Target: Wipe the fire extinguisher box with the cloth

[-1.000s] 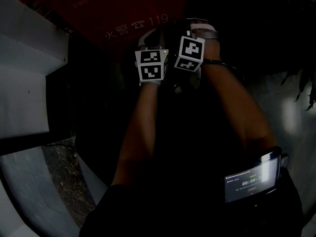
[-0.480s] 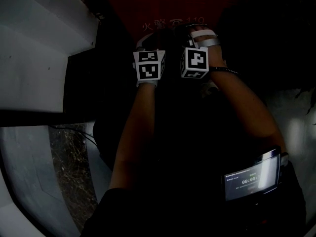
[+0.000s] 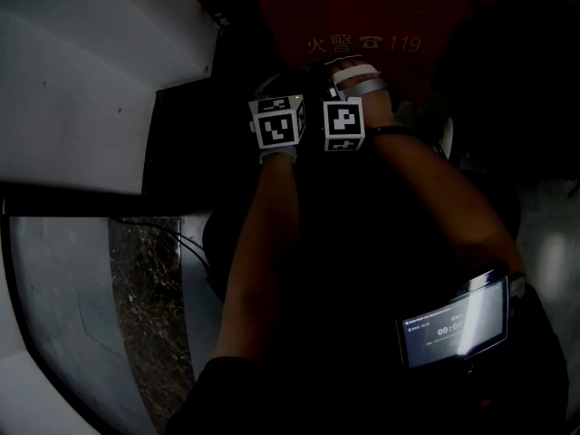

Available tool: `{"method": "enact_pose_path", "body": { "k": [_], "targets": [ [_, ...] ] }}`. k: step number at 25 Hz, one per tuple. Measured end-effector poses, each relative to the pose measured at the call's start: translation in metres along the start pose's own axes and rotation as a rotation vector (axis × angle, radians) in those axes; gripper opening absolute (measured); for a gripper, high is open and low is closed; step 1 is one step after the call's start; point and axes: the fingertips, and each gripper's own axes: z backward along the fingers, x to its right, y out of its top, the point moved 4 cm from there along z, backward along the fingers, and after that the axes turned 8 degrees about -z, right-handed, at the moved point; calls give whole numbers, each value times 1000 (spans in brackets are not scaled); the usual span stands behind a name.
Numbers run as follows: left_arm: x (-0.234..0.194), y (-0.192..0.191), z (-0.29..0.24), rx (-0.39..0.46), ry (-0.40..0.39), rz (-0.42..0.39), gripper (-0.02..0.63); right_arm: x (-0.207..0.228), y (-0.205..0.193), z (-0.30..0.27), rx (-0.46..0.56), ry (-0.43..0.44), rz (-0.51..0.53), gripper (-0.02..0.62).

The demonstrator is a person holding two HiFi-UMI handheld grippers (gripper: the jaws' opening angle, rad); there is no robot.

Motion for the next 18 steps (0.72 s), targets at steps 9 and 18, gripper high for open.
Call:
{"method": "enact_pose_path", "body": {
  "k": [9, 18],
  "targets": [
    [-4, -2, -15, -11, -5, -4, 0, -8, 15, -29, 63, -3, -31, 35],
    [9, -4, -17, -3, -32, -30, 0, -6, 1, -21, 50, -14, -43, 35]
  ]
}}
